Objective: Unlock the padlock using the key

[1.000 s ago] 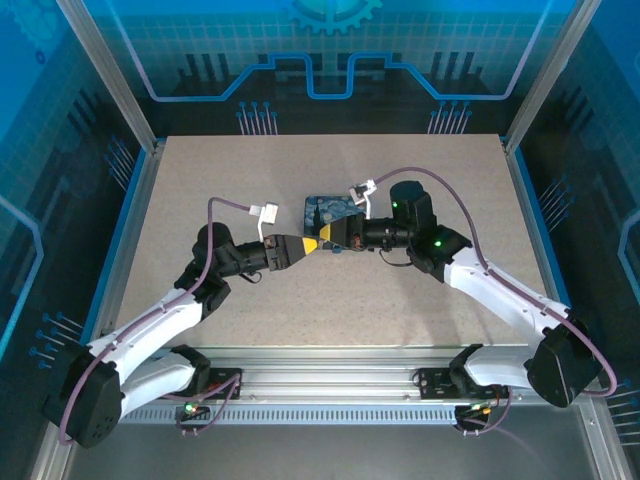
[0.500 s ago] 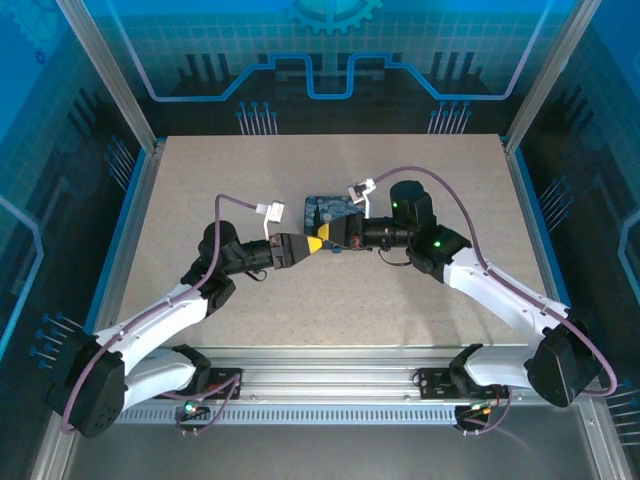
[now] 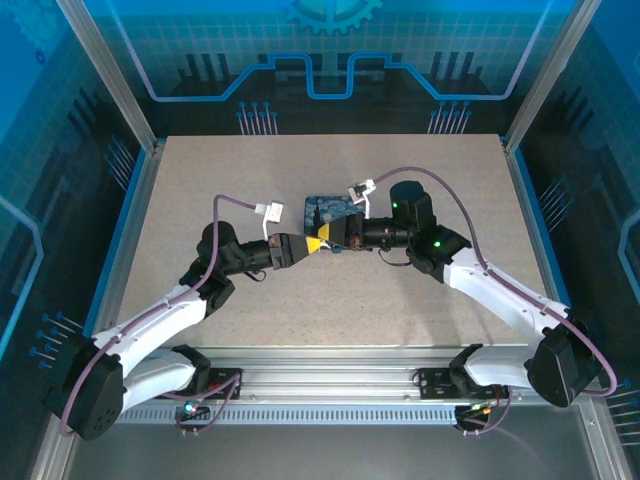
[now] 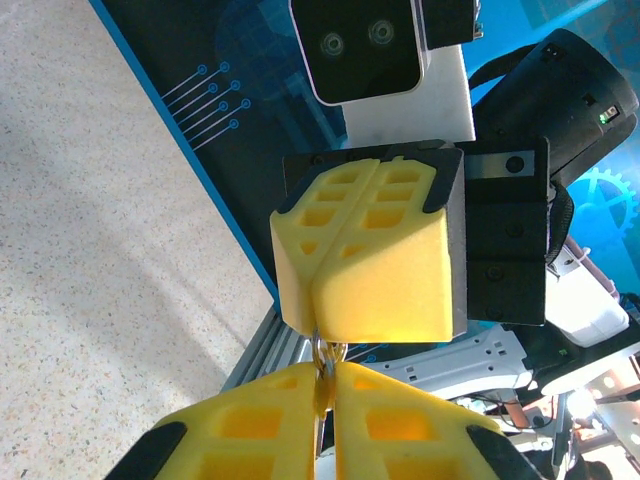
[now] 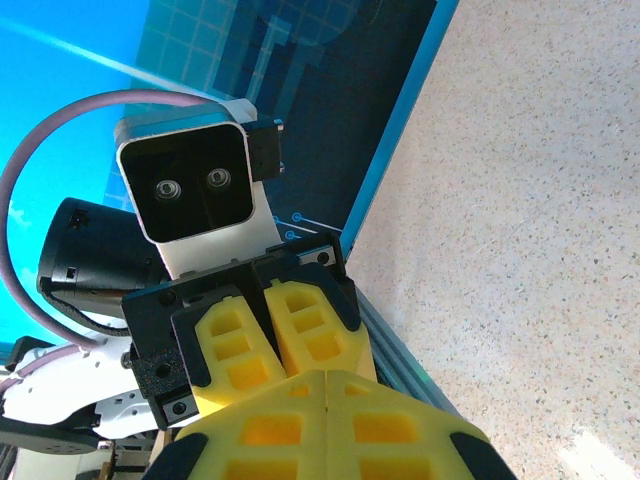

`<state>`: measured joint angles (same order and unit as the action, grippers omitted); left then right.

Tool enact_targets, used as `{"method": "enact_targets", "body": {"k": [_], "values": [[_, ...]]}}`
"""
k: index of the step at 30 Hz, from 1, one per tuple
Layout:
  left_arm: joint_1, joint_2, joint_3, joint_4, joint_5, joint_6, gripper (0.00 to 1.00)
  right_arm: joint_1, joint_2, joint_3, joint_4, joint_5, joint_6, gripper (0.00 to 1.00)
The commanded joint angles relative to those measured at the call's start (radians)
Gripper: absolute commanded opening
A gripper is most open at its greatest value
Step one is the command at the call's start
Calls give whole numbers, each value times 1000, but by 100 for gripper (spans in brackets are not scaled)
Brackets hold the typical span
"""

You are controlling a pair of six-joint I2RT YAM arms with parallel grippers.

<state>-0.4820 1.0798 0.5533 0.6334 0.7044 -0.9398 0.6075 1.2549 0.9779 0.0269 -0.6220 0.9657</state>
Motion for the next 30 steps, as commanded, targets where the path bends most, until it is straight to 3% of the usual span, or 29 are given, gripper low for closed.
{"method": "enact_targets", "body": {"k": [1, 5, 11, 17, 20, 25, 30], "values": [[-6, -18, 19, 9, 9, 16, 12, -2, -15, -11, 10, -17, 2, 0], [-6, -18, 14, 10, 9, 12, 21, -5, -21, -11, 12, -17, 6, 0], [-22, 10, 19, 40, 7, 7, 25, -5, -21, -9, 22, -17, 17, 0], [-24, 30, 22, 49, -11, 7, 46, -5, -20, -3, 24, -25, 21, 0], [-24, 30, 24, 49, -20, 12, 50, -5, -18, -5, 24, -27, 22, 0], [-24, 31, 35, 47, -20, 14, 49, -5, -15, -8, 31, -30, 25, 0], [-24, 29, 39, 45, -14, 16, 36, -6, -15, -16, 35, -28, 25, 0]]}}
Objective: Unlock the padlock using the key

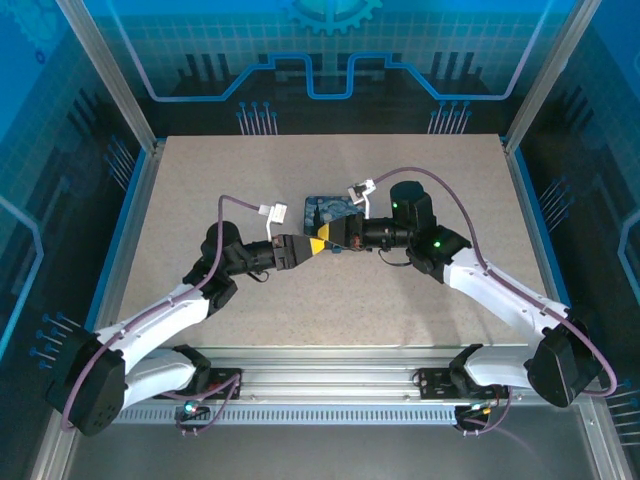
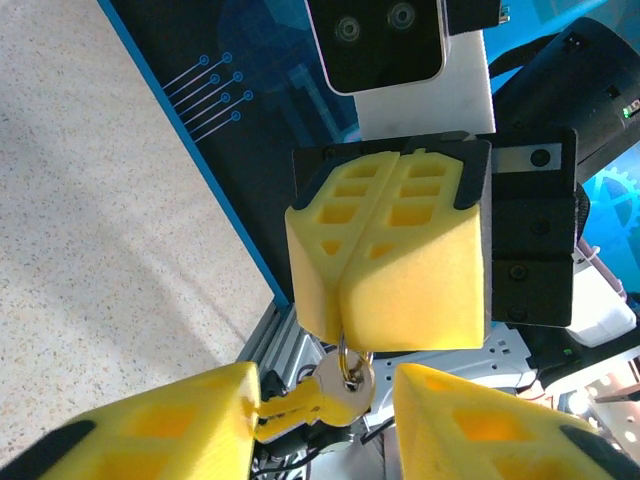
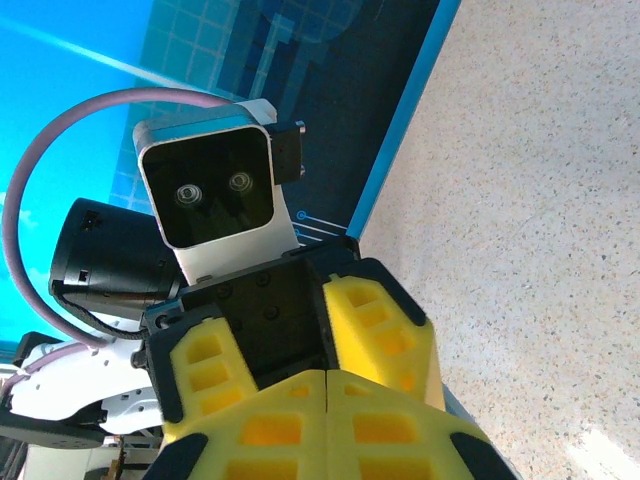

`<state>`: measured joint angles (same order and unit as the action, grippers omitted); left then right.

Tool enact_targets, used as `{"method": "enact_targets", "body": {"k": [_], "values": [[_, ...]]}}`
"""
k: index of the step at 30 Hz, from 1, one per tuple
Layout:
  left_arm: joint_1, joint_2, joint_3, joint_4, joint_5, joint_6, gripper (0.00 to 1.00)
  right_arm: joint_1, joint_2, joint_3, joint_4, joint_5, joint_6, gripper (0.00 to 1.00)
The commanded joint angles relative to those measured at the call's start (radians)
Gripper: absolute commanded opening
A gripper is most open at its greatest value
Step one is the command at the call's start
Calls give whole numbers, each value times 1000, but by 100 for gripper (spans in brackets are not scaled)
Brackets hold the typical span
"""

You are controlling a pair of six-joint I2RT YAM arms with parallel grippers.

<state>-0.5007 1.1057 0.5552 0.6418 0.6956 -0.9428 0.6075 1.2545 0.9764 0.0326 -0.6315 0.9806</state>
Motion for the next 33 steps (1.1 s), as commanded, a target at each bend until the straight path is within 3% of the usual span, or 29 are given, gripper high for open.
{"method": "enact_targets", "body": {"k": [1, 7, 17, 33], "values": [[-6, -1, 36, 34, -4, 21, 34, -7, -14, -16, 29, -17, 9, 0], [-5, -23, 28, 0, -5, 39, 20, -12, -20, -23, 26, -19, 6, 0], [-5, -45, 22, -41, -8, 54, 8, -18, -33, -32, 22, -17, 3, 0], [-6, -54, 10, -72, 2, 54, 12, -31, -48, -44, 35, -6, 9, 0]]}}
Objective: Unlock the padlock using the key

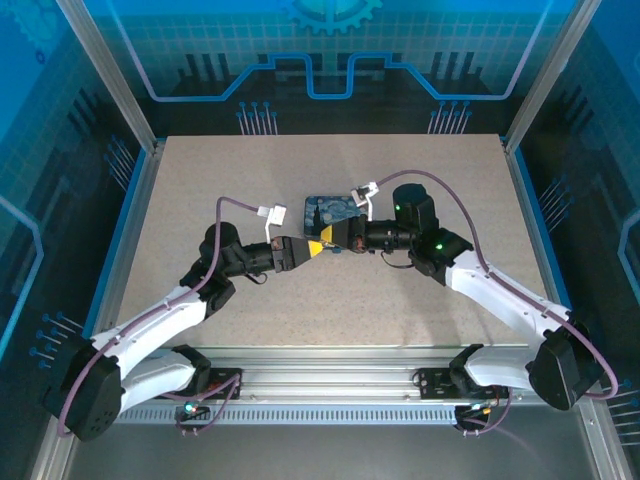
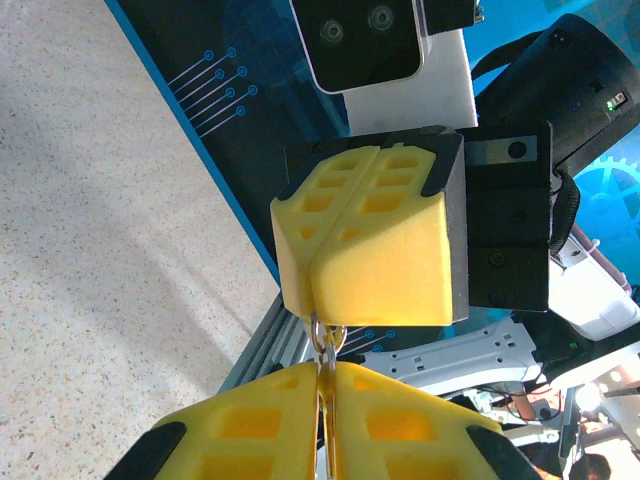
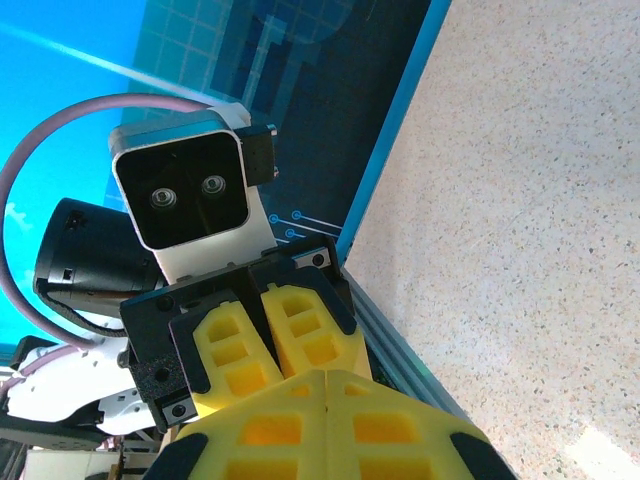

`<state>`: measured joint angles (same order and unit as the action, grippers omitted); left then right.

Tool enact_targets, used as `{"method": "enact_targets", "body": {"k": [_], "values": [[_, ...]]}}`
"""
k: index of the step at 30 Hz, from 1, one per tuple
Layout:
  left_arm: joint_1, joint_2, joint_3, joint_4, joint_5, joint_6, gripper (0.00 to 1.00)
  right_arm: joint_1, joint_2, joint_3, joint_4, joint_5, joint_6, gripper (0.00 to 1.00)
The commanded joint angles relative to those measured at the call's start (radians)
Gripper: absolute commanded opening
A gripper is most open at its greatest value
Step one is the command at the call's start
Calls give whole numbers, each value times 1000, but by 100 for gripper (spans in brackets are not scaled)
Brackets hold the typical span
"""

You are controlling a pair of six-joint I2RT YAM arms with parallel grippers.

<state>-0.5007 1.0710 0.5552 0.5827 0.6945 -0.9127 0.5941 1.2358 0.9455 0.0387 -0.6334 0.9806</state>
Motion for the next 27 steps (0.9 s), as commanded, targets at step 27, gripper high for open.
{"method": "enact_targets", "body": {"k": [27], "values": [[-6, -48, 7, -64, -13, 49, 0, -24, -43, -30, 31, -2, 12, 0]]}}
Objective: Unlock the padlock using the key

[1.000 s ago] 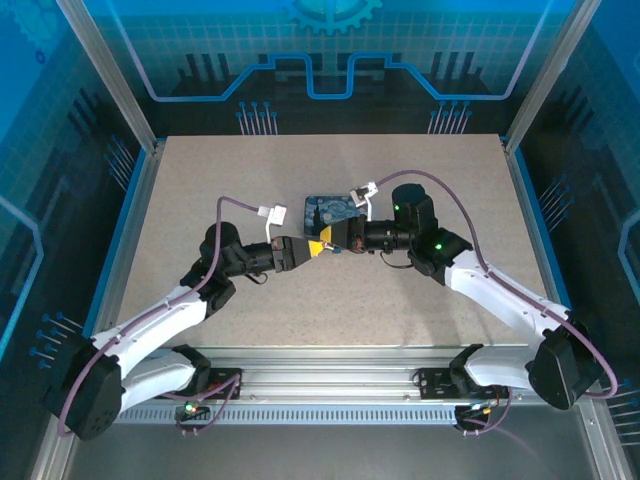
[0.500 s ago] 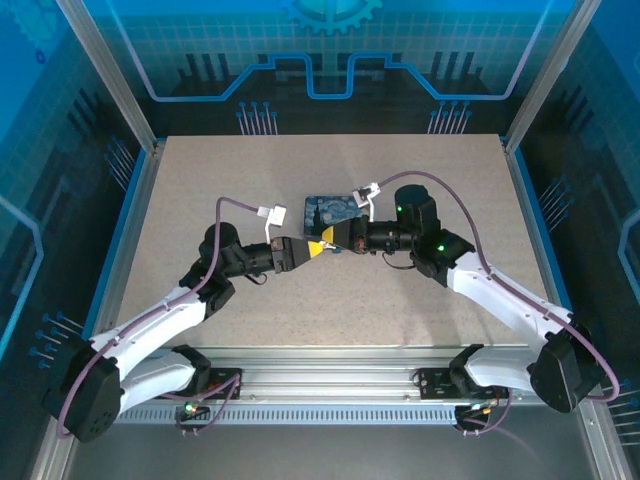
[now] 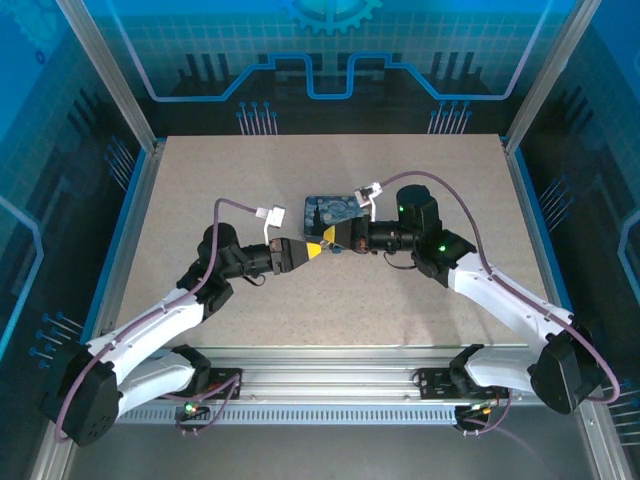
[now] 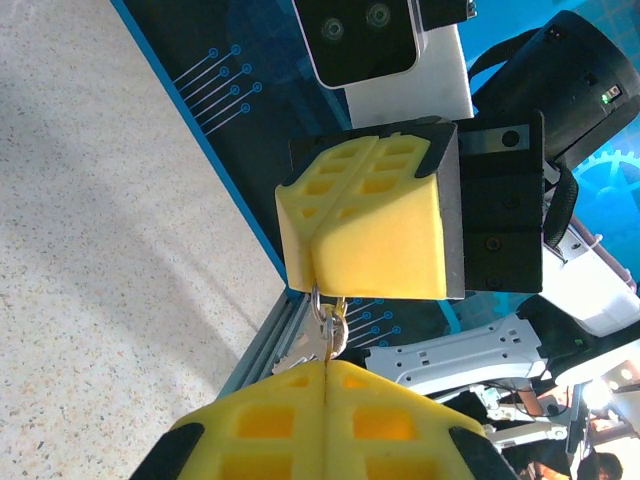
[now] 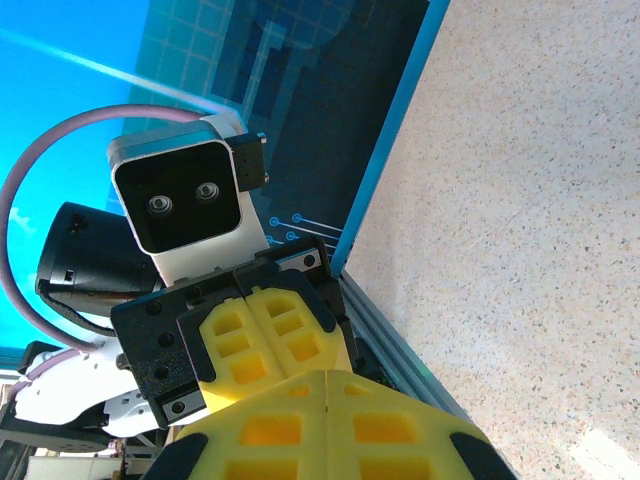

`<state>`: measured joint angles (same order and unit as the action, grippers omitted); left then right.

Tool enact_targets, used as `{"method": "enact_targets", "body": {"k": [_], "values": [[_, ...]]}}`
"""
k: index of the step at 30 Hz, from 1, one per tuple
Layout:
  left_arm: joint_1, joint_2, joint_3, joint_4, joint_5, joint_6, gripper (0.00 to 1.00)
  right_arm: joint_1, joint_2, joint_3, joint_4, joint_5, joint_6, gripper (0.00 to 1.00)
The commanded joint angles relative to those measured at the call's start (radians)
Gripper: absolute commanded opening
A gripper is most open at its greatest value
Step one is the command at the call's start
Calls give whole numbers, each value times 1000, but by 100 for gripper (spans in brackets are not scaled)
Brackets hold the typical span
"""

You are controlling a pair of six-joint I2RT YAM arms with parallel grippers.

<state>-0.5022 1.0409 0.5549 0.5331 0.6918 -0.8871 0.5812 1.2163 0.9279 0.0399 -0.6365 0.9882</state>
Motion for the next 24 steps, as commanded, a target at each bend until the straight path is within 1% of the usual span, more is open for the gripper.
{"method": "enact_targets", "body": {"k": [1, 3, 6, 7, 10, 13, 15, 18, 24], "values": [[-4, -18, 14, -29, -12, 31, 0, -11, -25, -15, 25, 1, -3, 1], [-4, -16, 37, -83, -12, 53, 0, -12, -26, -17, 7, -1, -20, 2], [-4, -13, 80, -167, 5, 91, 0, -15, -33, -18, -30, -7, -67, 12], [-4, -12, 101, -220, 10, 115, 0, -16, -41, -17, -56, 3, -94, 19], [-4, 1, 190, -429, 15, 213, 0, -38, -62, -20, -124, 24, -170, 32], [-2, 39, 284, -625, 41, 306, 0, -69, -78, -18, -163, -4, -245, 39], [-2, 73, 346, -729, 77, 359, 0, -80, -86, -7, -193, -25, -293, 40], [-2, 119, 415, -823, 139, 414, 0, -86, -79, 21, -236, -65, -355, 40], [-2, 143, 485, -886, 187, 469, 0, -86, -71, 23, -180, -156, -364, 39]]}}
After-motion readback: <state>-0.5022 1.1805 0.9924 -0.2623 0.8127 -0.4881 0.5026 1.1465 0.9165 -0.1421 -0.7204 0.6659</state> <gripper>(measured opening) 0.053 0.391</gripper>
